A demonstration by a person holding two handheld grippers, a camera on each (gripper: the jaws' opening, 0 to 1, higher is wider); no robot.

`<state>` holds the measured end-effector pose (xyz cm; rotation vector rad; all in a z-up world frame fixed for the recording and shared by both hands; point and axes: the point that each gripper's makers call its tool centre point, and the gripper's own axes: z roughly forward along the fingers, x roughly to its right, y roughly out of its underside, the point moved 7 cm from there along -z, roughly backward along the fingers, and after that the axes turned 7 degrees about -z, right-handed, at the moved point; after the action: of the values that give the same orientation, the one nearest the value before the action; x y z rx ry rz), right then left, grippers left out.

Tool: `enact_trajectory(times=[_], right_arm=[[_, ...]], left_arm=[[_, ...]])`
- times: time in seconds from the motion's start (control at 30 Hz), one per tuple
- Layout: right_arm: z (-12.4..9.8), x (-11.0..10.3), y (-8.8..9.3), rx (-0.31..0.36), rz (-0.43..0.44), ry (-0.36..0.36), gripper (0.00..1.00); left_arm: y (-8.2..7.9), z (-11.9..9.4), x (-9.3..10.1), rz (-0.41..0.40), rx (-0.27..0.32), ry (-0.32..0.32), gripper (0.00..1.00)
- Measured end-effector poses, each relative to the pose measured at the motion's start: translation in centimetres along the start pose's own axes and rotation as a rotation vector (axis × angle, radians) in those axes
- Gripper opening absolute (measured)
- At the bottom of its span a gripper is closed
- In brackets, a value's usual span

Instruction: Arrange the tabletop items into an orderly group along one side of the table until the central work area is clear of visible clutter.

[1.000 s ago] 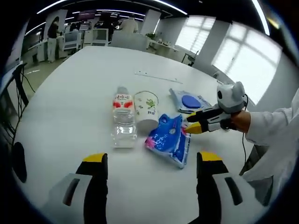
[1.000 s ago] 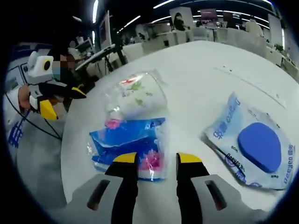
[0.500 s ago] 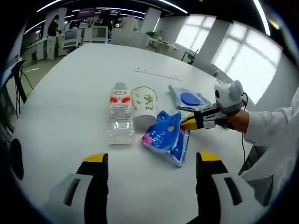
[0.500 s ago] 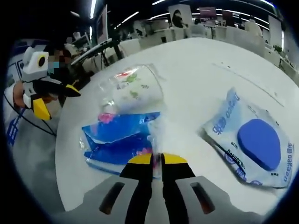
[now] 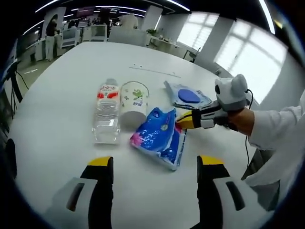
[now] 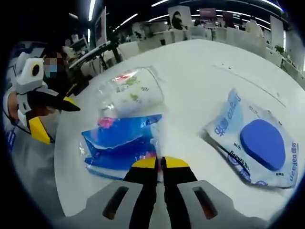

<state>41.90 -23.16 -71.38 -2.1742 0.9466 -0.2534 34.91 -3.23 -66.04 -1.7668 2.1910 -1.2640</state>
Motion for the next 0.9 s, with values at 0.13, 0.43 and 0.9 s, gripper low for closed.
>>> enact_trajectory(times=[0.13, 0.43, 0.9], right_arm=[[0.0, 0.0, 0.1, 0.004, 0.006, 0.001, 0.01], [-0.2, 0.0, 0.4, 0.014, 0.011, 0.001, 0.01], [-0.3, 0.1, 0.6, 0.027, 0.015, 0.001, 0.0]], left_arm=[[0.1, 0.5, 0.5, -0.001, -0.004, 0.007, 0.72], [0.4, 1.6, 0.3, -0.041, -0.006, -0.036, 0.68], [1.4, 3.3, 0.4, -0.071, -0.061, -0.089, 0.34]])
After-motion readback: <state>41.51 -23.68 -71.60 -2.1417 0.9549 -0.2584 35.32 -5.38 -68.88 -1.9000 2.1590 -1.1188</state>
